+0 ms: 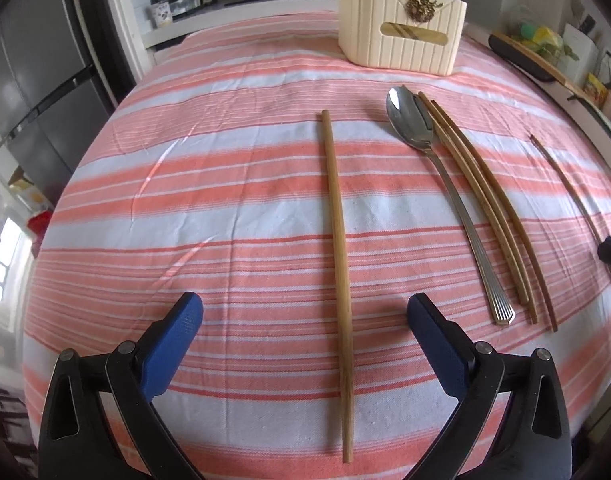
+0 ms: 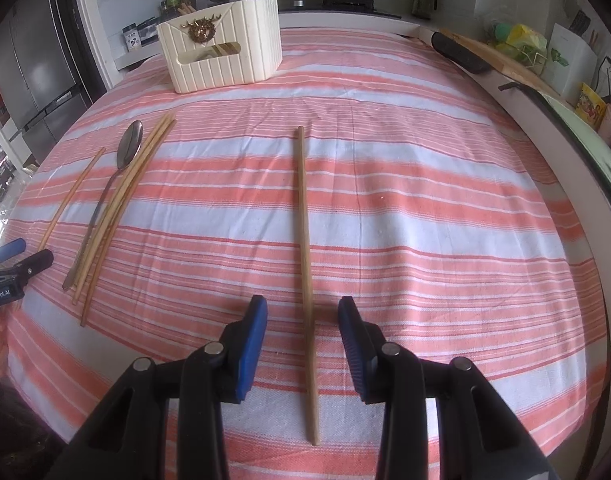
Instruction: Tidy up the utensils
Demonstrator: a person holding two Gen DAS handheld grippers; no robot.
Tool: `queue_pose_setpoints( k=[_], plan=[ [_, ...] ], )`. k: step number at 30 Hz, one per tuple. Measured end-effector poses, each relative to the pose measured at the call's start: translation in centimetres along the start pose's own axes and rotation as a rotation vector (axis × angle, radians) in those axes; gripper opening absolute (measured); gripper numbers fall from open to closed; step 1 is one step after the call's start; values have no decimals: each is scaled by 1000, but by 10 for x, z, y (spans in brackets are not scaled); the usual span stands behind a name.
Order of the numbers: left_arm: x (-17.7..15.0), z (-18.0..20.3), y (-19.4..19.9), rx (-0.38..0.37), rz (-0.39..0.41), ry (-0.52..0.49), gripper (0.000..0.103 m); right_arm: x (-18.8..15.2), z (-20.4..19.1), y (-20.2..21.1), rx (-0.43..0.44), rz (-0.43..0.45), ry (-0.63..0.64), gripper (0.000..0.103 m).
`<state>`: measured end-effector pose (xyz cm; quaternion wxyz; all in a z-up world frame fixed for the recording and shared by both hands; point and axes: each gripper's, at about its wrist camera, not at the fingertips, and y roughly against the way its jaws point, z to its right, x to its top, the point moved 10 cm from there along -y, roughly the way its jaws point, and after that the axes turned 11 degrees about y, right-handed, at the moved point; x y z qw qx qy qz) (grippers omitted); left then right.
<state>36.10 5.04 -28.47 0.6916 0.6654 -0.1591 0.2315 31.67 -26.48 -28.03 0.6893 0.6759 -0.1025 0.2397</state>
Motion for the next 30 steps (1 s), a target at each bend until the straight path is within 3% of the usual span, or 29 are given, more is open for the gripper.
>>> queue_pose_setpoints(
  k=[9,12,19,23,26,28,30],
  plan=[
    [45,4,4,-140,-54,-19,101,24,9,8,129,-68,-3,37],
    [59,11,-5,-155,-80,-17,100,38,7,0,181,-95,-6,37],
    [78,29,-35,-112,-118,-78,100,69,17,-31,131,-144,39,37],
    [85,28,-53,-83,-157,-80,89,83,15,-55,121,-181,75,37],
    [88,24,-65,-74,-203,-62,75,92,10,-72,104,-199,115,37],
    [92,25,-67,-64,-201,-73,73,103,11,-80,79,-191,126,37],
    [96,29,-66,-60,-199,-90,57,110,11,-86,67,-197,132,37]
  ],
)
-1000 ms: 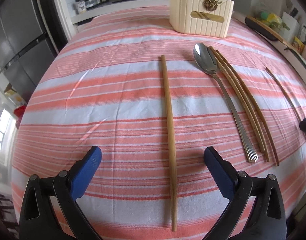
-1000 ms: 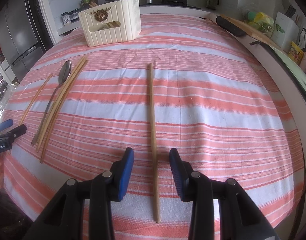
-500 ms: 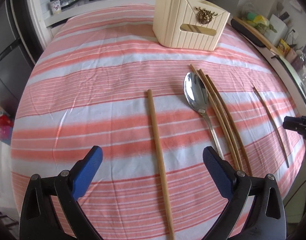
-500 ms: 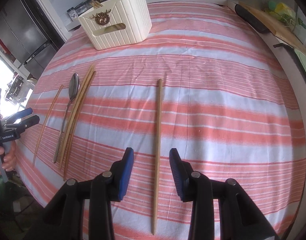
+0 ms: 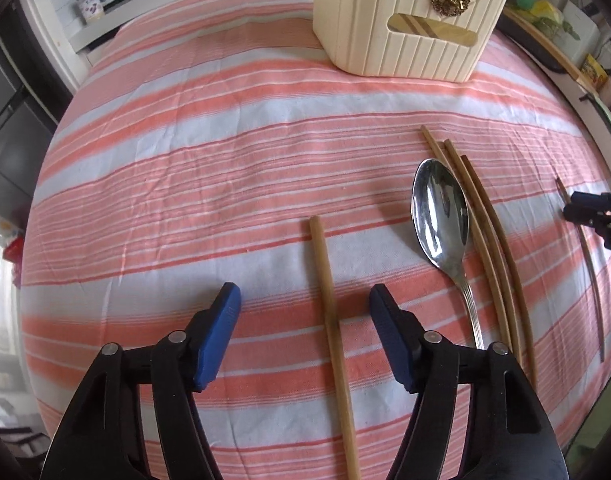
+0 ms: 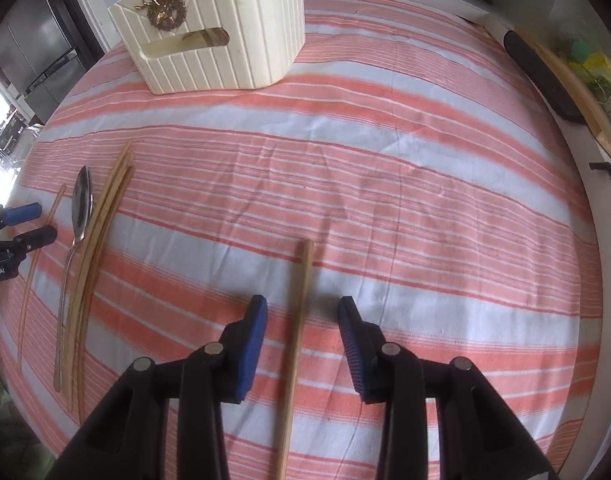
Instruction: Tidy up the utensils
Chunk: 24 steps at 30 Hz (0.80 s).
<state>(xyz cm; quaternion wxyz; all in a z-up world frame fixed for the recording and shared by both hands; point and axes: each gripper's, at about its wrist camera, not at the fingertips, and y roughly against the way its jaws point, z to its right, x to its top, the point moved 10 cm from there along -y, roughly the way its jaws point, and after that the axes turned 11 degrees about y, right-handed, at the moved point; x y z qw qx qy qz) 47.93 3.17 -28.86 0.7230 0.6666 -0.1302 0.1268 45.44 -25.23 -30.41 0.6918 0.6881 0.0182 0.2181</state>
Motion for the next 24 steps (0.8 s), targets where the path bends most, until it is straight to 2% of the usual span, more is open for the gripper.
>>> queue_pose_setpoints(
  k=[1,2,3,4,5,6,8,11,20,24],
  plan=[
    [1,3,1,-7,2,-5,50,5,1,-1,-2,6,-7,30],
    [2,6,2,-10,5,-11,39,10,2,-3,-16,7,-1,17],
    [3,8,2,-6,13,-18,27,16,2,-4,-24,11,3,11],
    [4,8,3,10,25,-28,23,19,3,-5,-20,14,-4,7],
    [6,8,3,21,37,-33,10,23,4,-6,-14,19,-15,6],
    [6,9,3,5,35,-26,6,26,5,-6,-11,23,-24,6],
    [8,4,6,-26,31,24,5,29,8,-3,3,44,-42,6],
    [12,-4,28,-44,89,67,5,36,11,23,21,117,-69,6],
    [24,-4,167,-167,367,85,5,36,0,164,13,392,-28,6],
    [25,3,213,-204,462,67,5,29,-14,210,2,491,-8,6]
  ],
)
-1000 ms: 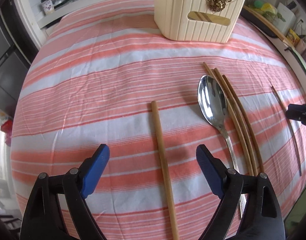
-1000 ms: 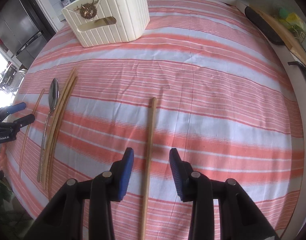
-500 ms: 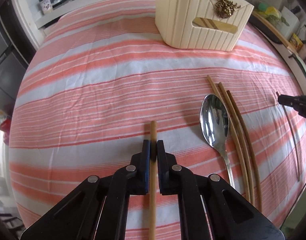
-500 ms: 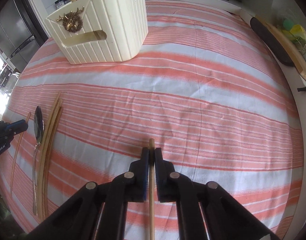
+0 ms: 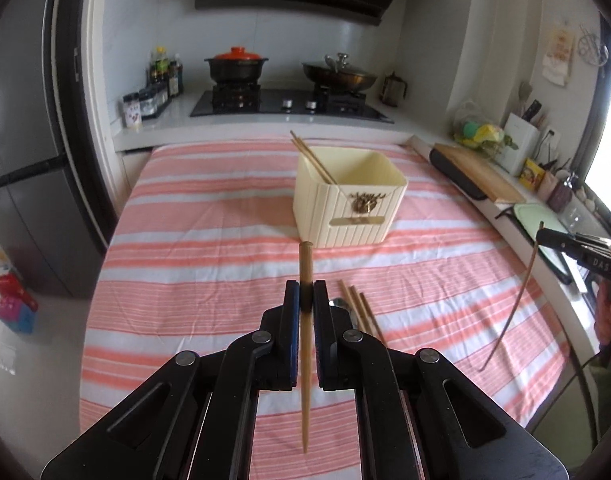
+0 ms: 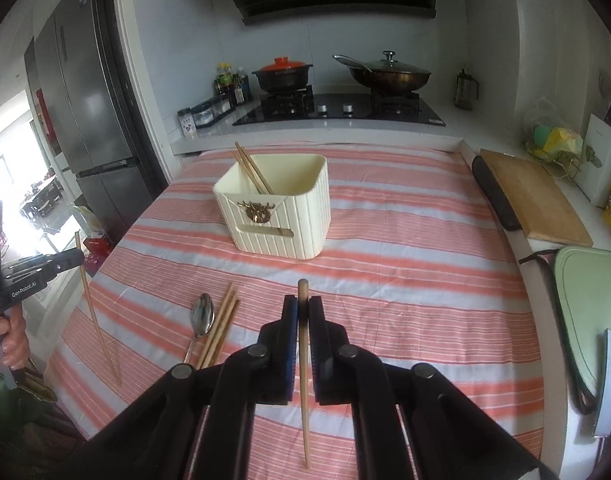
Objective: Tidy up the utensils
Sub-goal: 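Lift both chopsticks into the cream holder and open both grippers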
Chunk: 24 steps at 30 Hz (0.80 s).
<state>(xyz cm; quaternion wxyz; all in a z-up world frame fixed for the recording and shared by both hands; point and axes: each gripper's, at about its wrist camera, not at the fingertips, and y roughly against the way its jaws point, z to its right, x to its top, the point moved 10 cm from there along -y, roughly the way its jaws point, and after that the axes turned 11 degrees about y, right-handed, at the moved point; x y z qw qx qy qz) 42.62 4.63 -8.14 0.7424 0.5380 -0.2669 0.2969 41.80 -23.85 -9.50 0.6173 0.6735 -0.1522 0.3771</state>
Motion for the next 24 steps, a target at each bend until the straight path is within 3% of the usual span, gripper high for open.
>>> queue_pose_setpoints(
  k=[10,16,21,24],
  plan=[
    [11,21,38,-59,94,5,4,20,-21,53,-56,173,49,6],
    [12,24,43,-74,107,14,4,30,-22,64,-66,199,55,6],
    [4,27,29,-81,70,10,4,38,-19,63,-76,196,66,6],
    [16,28,30,-91,79,15,4,47,-13,59,-71,195,54,6]
  ],
)
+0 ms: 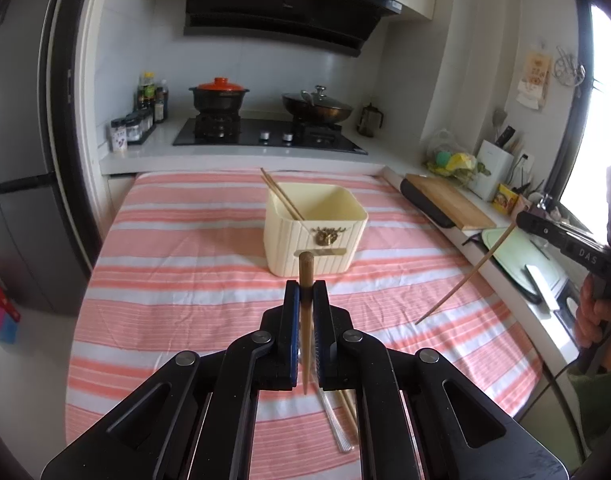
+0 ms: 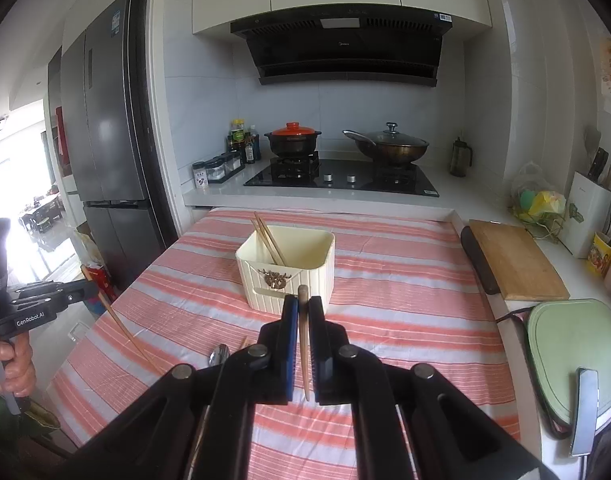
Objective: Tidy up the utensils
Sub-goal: 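Lift both chopsticks into the cream holder and open both grippers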
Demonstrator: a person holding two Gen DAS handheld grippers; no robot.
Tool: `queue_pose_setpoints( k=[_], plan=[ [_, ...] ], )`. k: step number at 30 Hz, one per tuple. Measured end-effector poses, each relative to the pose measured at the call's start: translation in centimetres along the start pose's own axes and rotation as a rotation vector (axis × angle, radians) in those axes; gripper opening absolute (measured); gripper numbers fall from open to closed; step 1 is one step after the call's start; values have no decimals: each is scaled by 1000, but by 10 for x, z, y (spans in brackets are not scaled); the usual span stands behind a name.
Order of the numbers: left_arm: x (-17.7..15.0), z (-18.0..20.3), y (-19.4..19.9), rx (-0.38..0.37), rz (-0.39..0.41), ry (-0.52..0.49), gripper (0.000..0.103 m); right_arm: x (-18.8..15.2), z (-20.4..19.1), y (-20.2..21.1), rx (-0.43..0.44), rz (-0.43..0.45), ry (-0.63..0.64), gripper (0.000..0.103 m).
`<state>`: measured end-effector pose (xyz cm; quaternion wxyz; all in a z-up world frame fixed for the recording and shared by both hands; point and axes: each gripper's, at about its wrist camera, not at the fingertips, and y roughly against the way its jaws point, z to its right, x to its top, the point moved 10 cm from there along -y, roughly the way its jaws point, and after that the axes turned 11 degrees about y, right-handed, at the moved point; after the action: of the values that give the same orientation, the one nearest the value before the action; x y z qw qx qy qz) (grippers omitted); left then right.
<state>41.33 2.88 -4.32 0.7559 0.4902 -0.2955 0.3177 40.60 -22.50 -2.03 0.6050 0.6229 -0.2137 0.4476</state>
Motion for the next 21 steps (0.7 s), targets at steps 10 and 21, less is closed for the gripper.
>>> queue_pose_setpoints(
  k=[10,21],
  plan=[
    [109,17,12,-35,164,11,4,76,25,-21,-28,86,5,6],
    [195,27,-73,-4,255,47,4,155,40,-91,-13,242,-52,6]
  ],
)
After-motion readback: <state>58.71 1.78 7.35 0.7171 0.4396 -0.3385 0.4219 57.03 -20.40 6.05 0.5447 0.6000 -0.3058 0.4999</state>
